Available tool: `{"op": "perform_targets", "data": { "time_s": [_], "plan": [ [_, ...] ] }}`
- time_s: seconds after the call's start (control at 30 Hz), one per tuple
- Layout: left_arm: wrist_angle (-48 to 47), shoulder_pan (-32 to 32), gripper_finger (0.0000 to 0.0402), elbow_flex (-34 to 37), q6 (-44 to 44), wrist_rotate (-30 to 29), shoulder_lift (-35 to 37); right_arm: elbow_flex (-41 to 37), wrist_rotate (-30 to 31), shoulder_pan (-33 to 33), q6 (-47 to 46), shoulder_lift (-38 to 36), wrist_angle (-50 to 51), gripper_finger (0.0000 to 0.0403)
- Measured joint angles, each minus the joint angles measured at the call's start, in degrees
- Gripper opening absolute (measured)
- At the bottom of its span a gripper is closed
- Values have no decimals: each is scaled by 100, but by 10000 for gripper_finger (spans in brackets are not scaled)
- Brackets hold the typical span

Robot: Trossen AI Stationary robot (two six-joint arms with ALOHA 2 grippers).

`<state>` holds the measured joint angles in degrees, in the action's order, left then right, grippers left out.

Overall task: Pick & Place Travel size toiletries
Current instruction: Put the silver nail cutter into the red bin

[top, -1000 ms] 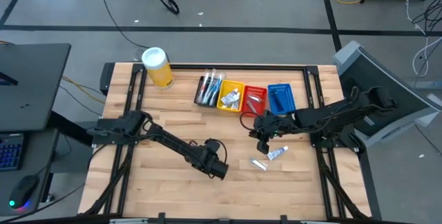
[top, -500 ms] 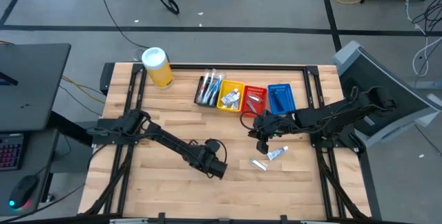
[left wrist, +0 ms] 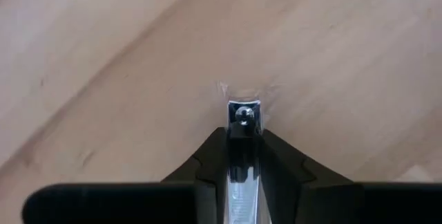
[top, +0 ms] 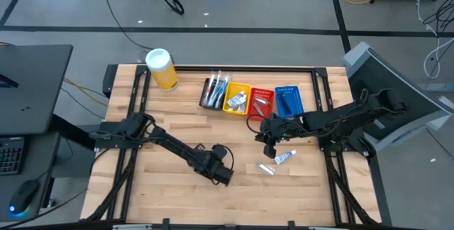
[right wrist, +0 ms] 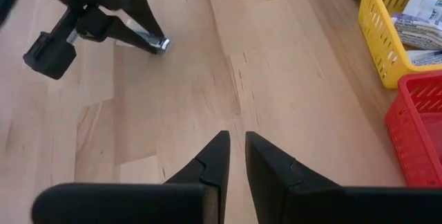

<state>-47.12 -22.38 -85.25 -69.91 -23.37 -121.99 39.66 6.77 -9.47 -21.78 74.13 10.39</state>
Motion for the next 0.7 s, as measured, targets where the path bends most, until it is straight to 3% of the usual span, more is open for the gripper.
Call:
{"op": "perform_targets", "data": {
  "time_s": [0.2,0.3,0.4,0.57,0.7],
  "plan": [
    [125,328,87,-437,550,-732,103,1,37,7,12,-213,1225,56],
    [186,615,82,-653,1213,-720,98,1,50,7,-281,-335,2006,56],
    [954,995,70,-697,2048,-688,103,0,53,7,-571,-356,2591,56],
    [2451,1672,78,-691,3480,10,146,0,61,7,-613,-352,3120,56],
    [3275,2076,88,-691,4087,554,146,0,53,7,-427,-352,3119,56]
  ]
}}
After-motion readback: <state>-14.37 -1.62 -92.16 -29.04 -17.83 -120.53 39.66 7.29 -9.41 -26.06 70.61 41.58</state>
